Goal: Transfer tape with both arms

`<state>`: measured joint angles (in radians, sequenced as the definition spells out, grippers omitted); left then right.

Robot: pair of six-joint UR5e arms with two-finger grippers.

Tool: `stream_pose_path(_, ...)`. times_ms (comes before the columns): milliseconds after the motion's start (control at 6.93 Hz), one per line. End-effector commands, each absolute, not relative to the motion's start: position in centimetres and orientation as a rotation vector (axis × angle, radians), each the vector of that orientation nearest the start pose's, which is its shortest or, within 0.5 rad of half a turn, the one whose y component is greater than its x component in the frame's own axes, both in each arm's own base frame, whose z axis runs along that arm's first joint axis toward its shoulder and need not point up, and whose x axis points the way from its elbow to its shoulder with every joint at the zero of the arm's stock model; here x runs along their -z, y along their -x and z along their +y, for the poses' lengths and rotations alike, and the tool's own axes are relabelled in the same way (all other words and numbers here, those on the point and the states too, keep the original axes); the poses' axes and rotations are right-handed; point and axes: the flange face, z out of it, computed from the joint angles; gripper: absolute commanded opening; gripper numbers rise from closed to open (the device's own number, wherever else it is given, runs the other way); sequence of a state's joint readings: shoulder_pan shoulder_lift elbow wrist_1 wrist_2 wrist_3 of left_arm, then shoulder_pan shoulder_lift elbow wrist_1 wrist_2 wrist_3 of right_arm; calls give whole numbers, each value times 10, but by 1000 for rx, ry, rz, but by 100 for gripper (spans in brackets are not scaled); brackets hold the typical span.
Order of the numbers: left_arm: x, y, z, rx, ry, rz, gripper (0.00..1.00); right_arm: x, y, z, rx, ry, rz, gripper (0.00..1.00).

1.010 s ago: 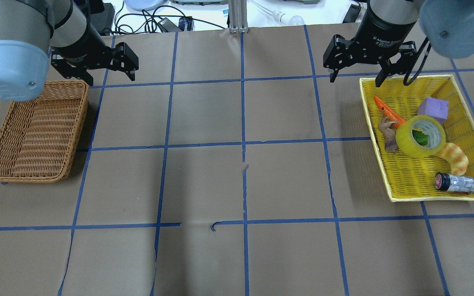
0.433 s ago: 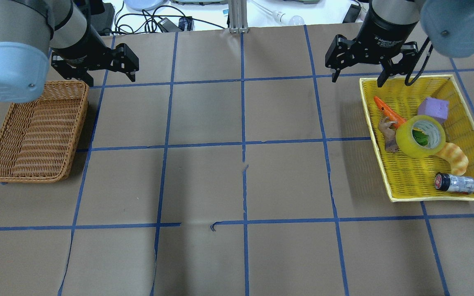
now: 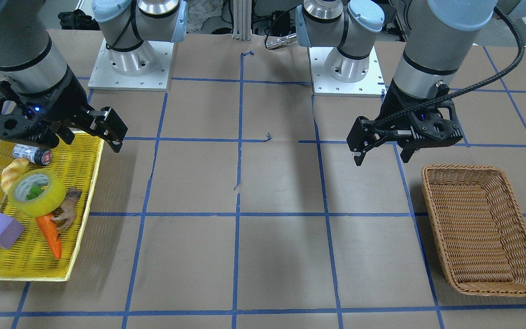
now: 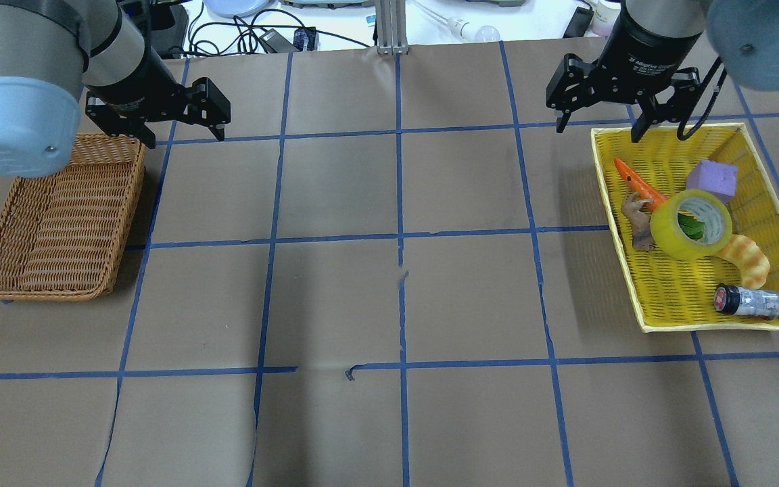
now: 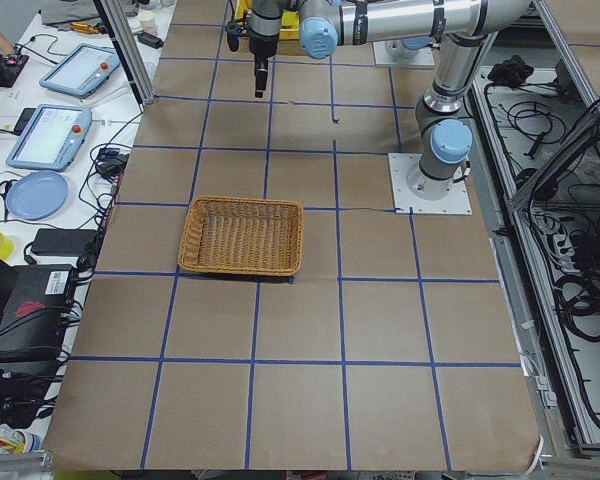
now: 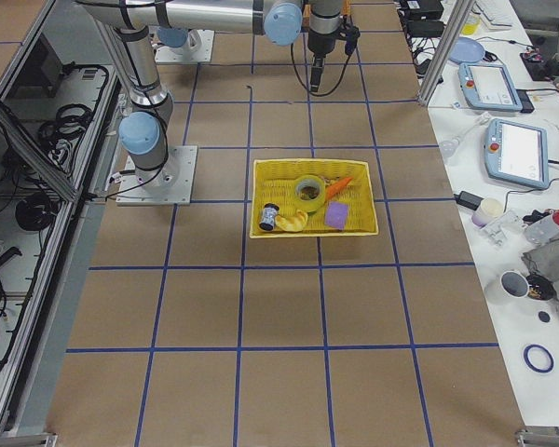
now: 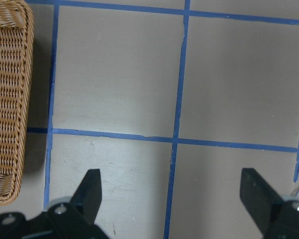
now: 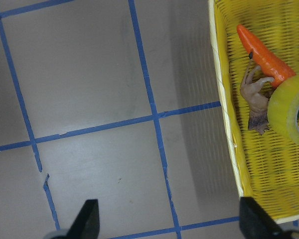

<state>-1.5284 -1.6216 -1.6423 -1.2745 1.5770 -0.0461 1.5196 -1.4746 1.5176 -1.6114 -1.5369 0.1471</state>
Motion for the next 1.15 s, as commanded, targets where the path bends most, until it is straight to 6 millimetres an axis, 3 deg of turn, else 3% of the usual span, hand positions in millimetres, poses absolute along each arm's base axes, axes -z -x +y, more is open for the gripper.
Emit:
stream_pose_path(0,-463,114,-520,218,136,3150,100,-455,-83,-554,5,-305,3094,100)
stream_pose_path(144,-468,115,-511,182,134,3154,100,-437,-31,-567,23,-211,3111,100)
stream_pose_path(288,-471,116,-502,136,132,3158,100,-409,29,-562,-53,-259,3087,100)
stream_pose_path(433,-475,126,-497,145,103,3156,100,-359,78,-551,-138,-406,3056,100)
stream_pose_path(577,-481,134,-494,162,79,3157,100,-325,103,-547,-19,-486,3070,100)
stream_pose_path(721,-479,134,-494,159,76,3156,100,-292,102,-541,6,-532,3070,100)
stream_pose_path(865,-476,133,-493,147,79,3150,100,-271,101,-540,-37,-654,3033,100)
stream_pose_path(1010,-474,132,-494,142,81,3148,100,-265,101,-541,-57,-687,3023,100)
